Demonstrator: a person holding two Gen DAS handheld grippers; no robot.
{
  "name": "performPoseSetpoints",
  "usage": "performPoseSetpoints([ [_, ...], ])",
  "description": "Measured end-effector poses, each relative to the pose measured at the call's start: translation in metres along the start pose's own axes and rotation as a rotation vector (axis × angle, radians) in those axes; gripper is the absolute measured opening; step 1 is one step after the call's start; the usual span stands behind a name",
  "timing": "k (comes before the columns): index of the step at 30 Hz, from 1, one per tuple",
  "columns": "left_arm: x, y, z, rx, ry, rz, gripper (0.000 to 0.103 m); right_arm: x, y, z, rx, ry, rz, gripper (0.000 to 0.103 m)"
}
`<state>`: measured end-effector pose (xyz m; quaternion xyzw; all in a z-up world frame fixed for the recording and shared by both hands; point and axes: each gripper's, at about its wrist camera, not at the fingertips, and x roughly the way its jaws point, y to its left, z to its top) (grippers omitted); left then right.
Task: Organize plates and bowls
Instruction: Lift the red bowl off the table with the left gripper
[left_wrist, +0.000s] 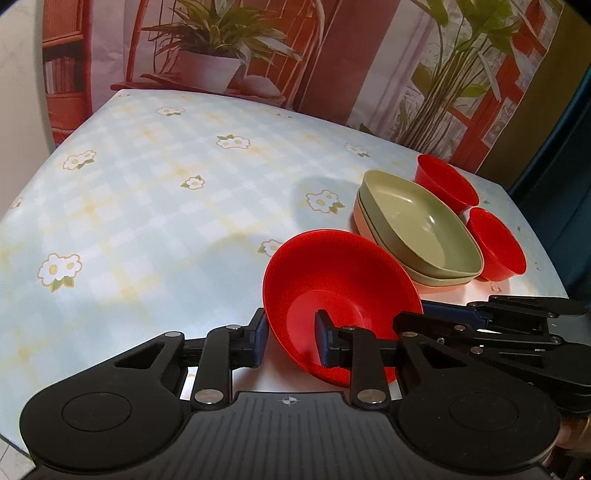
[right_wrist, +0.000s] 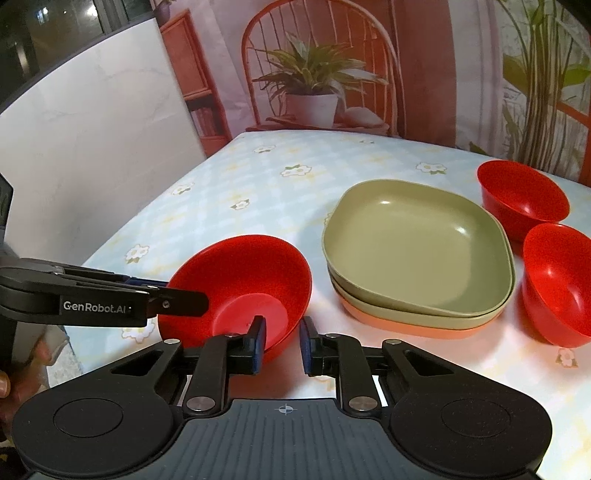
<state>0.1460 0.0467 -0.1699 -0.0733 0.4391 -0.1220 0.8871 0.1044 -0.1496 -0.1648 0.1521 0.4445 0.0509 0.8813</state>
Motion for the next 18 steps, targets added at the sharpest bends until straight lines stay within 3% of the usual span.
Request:
performPoseSetpoints([
  [18, -0.012, -0.001, 0.001, 0.009, -0.023, 0.005, 0.029, -0.009, 0.001, 0.002, 0.0, -0.026, 0.008, 0.017],
])
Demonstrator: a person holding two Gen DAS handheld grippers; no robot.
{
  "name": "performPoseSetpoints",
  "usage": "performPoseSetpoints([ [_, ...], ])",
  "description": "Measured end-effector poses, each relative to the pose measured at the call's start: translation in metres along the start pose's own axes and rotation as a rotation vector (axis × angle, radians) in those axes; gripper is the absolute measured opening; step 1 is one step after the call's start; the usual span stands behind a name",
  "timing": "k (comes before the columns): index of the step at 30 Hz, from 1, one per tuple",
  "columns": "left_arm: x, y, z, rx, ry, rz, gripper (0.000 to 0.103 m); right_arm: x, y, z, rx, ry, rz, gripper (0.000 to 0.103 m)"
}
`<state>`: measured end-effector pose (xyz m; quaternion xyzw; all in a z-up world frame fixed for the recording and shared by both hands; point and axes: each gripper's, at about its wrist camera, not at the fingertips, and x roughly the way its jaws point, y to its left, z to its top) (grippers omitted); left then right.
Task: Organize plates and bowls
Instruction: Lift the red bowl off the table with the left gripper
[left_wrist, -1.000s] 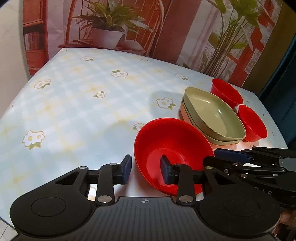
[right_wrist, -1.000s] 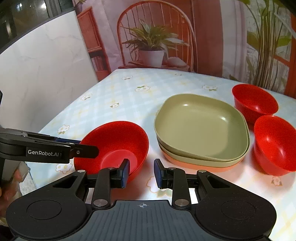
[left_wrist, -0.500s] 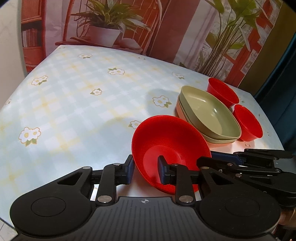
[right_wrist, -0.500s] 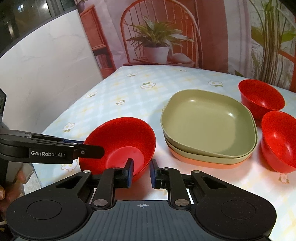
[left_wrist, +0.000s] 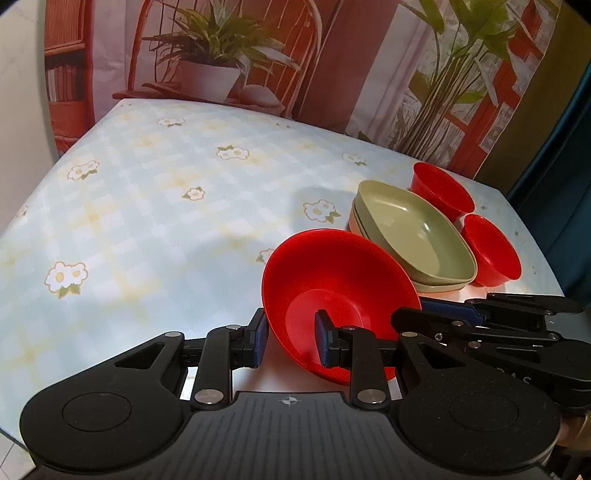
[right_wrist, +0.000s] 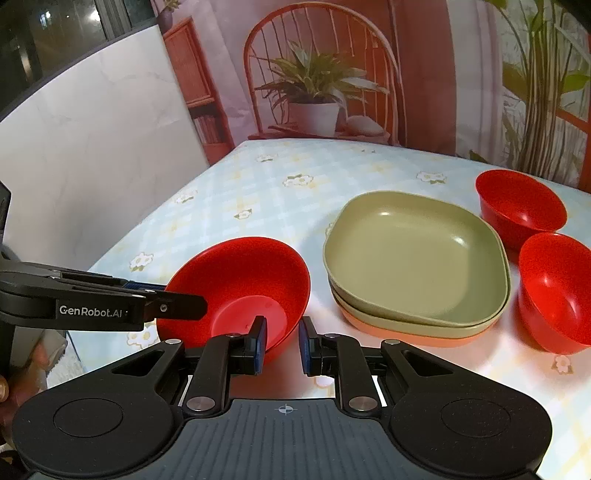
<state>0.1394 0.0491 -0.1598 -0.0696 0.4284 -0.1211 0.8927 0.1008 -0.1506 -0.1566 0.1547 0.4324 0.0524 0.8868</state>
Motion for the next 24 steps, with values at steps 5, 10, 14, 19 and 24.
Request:
performPoseSetpoints([
  [5, -0.006, -0.001, 0.003, 0.006, -0.014, 0.002, 0.029, -0.004, 0.001, 0.003, -0.005, -0.018, 0.004, 0.017],
  [10, -0.012, -0.005, 0.008, 0.02, -0.029, 0.001, 0.029, -0.009, 0.0, 0.009, -0.004, -0.042, 0.006, 0.017],
  [14, -0.015, -0.009, 0.013, 0.029, -0.04, -0.004, 0.029, -0.015, -0.003, 0.014, 0.005, -0.066, 0.005, 0.017],
  [19, -0.018, -0.014, 0.02, 0.039, -0.054, -0.01, 0.029, -0.022, -0.007, 0.018, 0.019, -0.089, 0.005, 0.017],
  [24, -0.02, -0.023, 0.028, 0.059, -0.067, -0.009, 0.029, -0.026, -0.01, 0.022, 0.032, -0.107, 0.001, 0.017],
])
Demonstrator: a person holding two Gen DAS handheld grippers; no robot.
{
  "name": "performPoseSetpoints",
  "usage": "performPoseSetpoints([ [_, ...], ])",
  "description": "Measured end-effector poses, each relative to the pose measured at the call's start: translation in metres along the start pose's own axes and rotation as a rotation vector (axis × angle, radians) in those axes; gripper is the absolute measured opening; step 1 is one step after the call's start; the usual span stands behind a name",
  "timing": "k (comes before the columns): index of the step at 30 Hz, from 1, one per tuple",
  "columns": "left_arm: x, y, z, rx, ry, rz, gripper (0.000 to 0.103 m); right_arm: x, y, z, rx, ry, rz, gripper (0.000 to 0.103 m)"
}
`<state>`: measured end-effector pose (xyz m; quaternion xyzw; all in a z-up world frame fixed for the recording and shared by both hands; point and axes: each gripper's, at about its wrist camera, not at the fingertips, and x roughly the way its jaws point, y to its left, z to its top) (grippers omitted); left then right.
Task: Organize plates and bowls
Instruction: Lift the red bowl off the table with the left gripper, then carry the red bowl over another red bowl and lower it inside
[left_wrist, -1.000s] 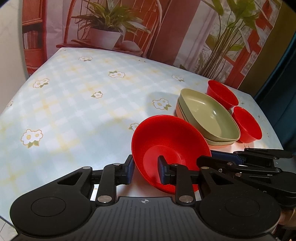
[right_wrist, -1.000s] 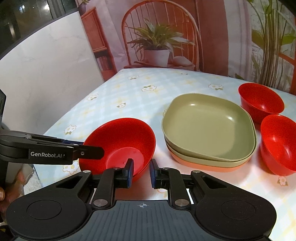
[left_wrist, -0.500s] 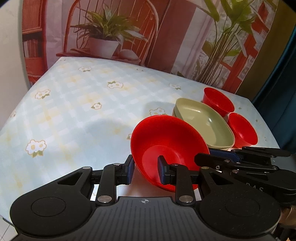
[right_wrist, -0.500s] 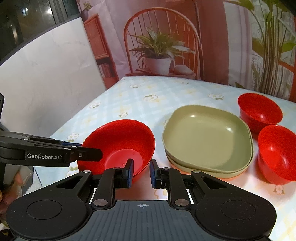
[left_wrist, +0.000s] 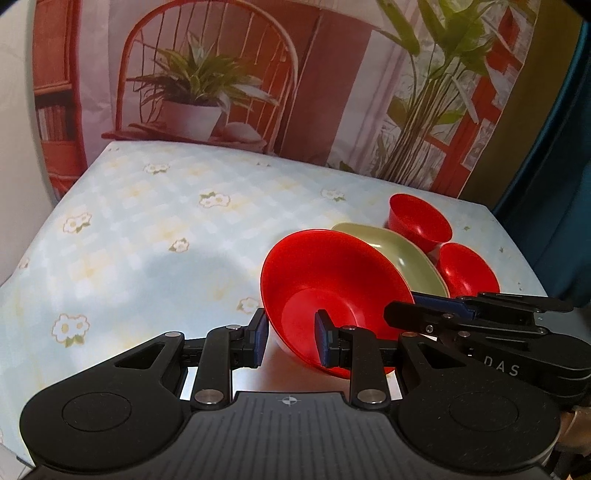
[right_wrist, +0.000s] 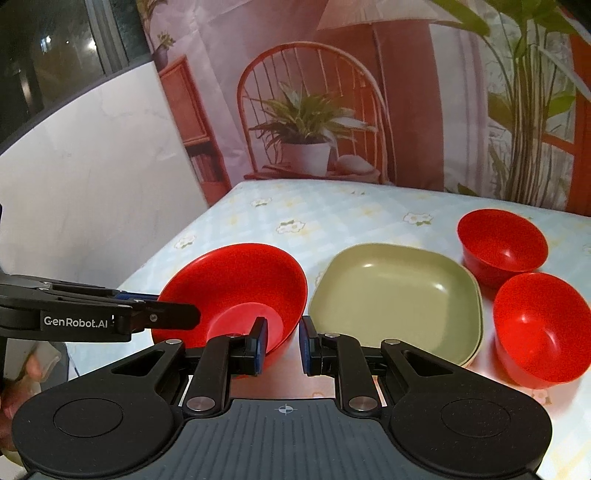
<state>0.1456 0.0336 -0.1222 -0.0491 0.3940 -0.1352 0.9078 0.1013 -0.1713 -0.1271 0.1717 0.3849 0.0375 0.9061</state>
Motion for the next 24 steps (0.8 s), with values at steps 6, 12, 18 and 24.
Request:
performPoseSetpoints([
  [6, 0.004, -0.013, 0.01, 0.024, -0.001, -0.022, 0.029, -0.008, -0.012, 0.005, 0.028, -0.022, -0.014, 0.017],
  [12, 0.014, -0.035, 0.021, 0.057, 0.0, -0.06, 0.029, -0.021, -0.034, 0.011, 0.06, -0.054, -0.045, 0.017],
  [18, 0.023, -0.061, 0.033, 0.108, -0.006, -0.097, 0.029, -0.037, -0.062, 0.018, 0.087, -0.087, -0.086, 0.017],
  [24, 0.036, -0.085, 0.044, 0.153, -0.003, -0.126, 0.029, -0.052, -0.087, 0.024, 0.112, -0.116, -0.129, 0.017],
])
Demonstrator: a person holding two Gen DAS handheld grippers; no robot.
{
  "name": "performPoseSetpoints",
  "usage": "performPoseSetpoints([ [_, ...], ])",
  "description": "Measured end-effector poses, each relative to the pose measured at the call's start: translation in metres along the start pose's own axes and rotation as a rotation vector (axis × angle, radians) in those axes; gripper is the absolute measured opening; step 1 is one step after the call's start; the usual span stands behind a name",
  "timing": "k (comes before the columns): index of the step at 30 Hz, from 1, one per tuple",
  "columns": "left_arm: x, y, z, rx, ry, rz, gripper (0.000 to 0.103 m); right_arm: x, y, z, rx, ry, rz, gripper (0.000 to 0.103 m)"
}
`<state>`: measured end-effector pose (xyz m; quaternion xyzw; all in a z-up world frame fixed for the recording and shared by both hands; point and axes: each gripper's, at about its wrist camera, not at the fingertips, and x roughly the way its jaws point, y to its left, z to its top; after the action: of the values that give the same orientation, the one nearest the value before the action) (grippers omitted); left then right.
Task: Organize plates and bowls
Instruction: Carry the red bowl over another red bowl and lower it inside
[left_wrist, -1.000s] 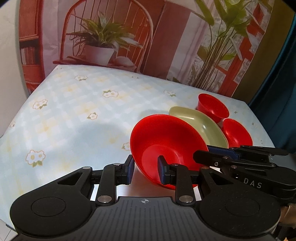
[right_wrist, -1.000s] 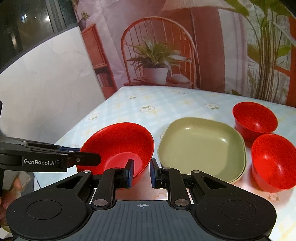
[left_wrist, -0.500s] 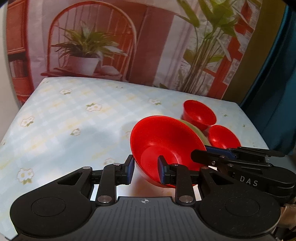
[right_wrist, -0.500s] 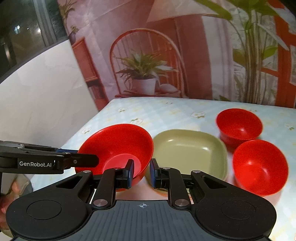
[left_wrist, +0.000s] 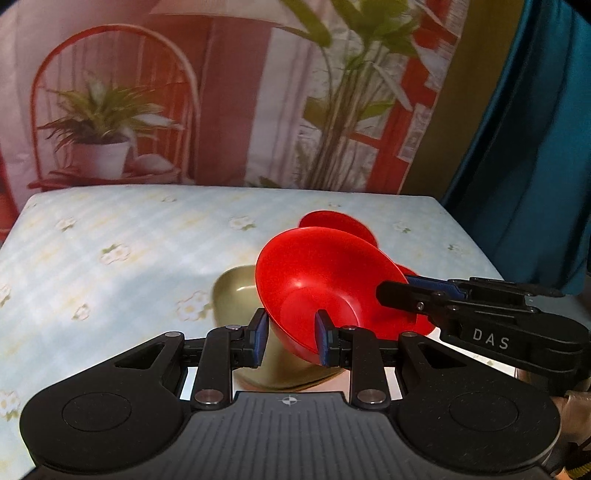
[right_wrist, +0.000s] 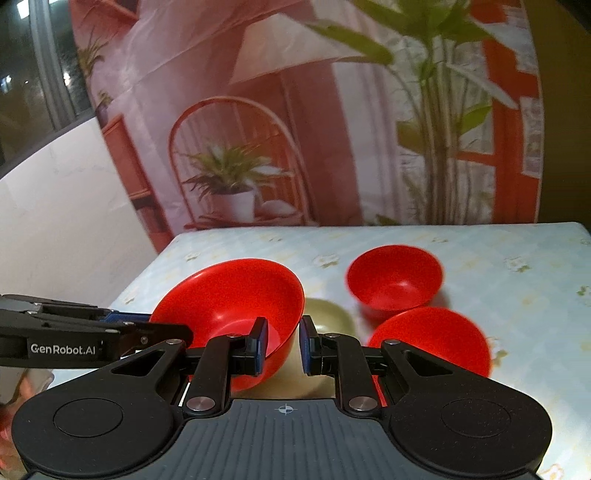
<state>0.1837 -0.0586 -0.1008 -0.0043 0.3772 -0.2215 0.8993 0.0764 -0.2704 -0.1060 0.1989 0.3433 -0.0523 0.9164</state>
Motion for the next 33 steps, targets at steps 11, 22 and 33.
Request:
performPoseSetpoints([
  [11, 0.033, -0.028, 0.021, 0.055, 0.026, -0.048, 0.029, -0.007, -0.042, 0.013, 0.024, -0.008, -0.065, 0.017],
  [22, 0.064, -0.041, 0.032, 0.08, 0.065, -0.105, 0.029, -0.012, -0.078, 0.013, 0.061, -0.011, -0.117, 0.017],
  [33, 0.088, -0.049, 0.043, 0.072, 0.104, -0.153, 0.029, -0.012, -0.103, 0.012, 0.088, -0.016, -0.149, 0.017],
])
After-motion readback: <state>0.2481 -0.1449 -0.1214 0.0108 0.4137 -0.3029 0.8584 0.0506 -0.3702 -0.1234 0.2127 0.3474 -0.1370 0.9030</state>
